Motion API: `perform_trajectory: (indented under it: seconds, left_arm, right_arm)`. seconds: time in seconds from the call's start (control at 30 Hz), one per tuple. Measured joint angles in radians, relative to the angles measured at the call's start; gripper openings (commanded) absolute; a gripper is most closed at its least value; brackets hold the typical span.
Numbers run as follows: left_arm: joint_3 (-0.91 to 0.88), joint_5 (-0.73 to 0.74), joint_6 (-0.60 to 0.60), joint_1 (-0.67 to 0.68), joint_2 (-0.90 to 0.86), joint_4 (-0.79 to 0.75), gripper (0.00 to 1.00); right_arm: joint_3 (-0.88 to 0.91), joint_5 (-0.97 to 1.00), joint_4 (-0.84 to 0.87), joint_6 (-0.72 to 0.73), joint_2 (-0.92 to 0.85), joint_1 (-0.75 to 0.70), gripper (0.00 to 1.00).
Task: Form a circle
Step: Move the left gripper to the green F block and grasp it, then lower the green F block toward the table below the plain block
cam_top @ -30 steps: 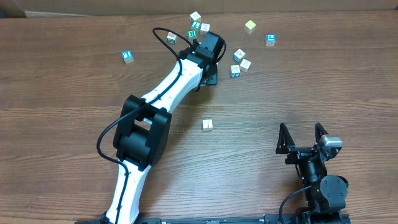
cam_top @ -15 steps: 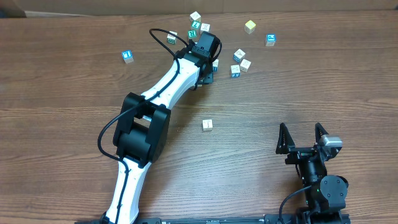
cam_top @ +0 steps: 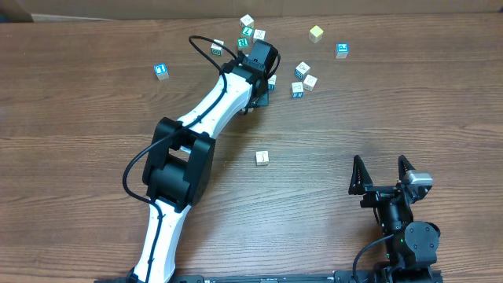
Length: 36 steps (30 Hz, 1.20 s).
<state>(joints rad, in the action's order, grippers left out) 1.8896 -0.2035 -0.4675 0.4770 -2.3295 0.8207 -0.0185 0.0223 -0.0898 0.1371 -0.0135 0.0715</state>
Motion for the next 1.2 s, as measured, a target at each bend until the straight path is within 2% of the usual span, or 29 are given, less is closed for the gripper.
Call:
perform_trajectory:
  seconds: [0.2, 0.6, 0.77, 1.0, 1.2]
  left_arm:
    - [0.0, 0.0, -0.001, 0.0, 0.044, 0.155, 0.13]
    - [0.01, 0.056, -0.001, 0.0, 0.407, 0.487, 0.13]
    - [0.015, 0.11, -0.004, 0.0, 0.455, 0.609, 0.12]
    - [-0.058, 0.137, -0.084, 0.0, 0.455, 0.637, 0.15]
    - [-0.241, 0.144, -0.182, 0.013, 0.454, 0.547, 0.15]
  right_arm:
    - [0.0, 0.0, 0.0, 0.0, 0.0, 0.0, 1.0]
    - [0.0, 0.0, 0.0, 0.0, 0.0, 0.0, 1.0]
    - [0.0, 0.0, 0.0, 0.0, 0.0, 0.0, 1.0]
    - [0.0, 0.0, 0.0, 0.0, 0.0, 0.0, 1.0]
    - [0.0, 0.0, 0.0, 0.0, 0.0, 0.0, 1.0]
